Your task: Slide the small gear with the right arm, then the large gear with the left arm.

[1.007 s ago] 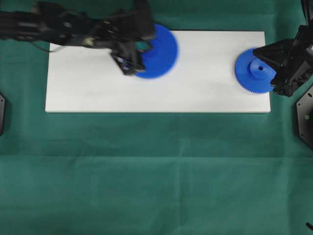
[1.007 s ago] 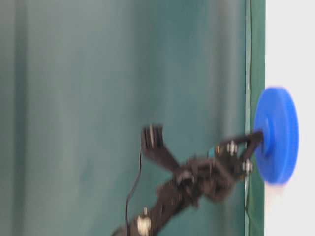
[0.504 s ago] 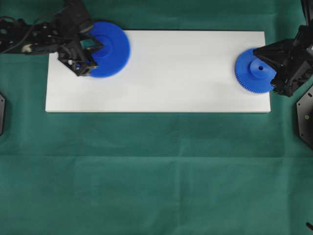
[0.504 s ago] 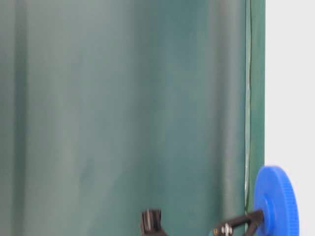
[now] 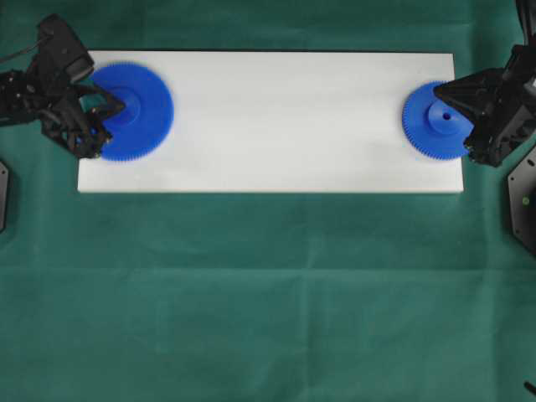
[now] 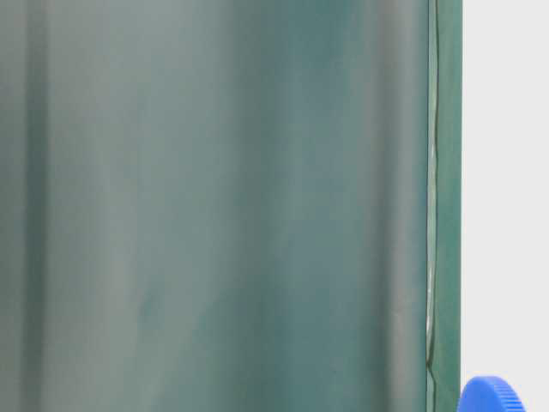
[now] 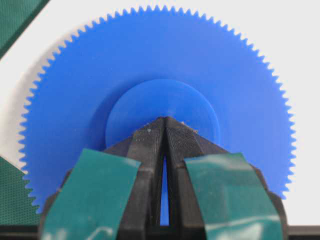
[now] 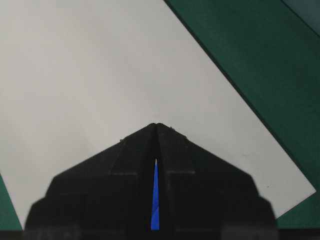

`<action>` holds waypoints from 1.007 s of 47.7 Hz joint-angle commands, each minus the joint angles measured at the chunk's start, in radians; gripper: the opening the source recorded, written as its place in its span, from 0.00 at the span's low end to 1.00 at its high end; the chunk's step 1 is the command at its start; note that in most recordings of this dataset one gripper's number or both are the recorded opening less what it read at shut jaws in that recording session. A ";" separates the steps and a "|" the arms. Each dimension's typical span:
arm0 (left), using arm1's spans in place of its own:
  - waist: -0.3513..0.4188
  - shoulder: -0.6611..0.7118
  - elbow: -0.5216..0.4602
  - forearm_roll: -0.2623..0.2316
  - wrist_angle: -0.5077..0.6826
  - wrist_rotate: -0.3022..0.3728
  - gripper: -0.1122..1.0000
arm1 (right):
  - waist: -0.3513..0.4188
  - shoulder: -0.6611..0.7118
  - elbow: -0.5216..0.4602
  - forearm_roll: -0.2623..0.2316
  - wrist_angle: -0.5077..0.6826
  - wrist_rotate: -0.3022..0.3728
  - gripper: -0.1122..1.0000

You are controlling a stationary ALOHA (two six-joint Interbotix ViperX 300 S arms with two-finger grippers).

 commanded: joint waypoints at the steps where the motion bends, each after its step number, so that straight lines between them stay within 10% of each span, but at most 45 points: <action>1: -0.023 0.012 0.018 -0.002 0.020 -0.002 0.10 | 0.002 0.002 -0.012 0.003 -0.009 0.002 0.55; 48: -0.067 -0.245 -0.051 0.002 0.028 0.089 0.10 | 0.003 -0.002 -0.011 0.003 -0.011 0.000 0.55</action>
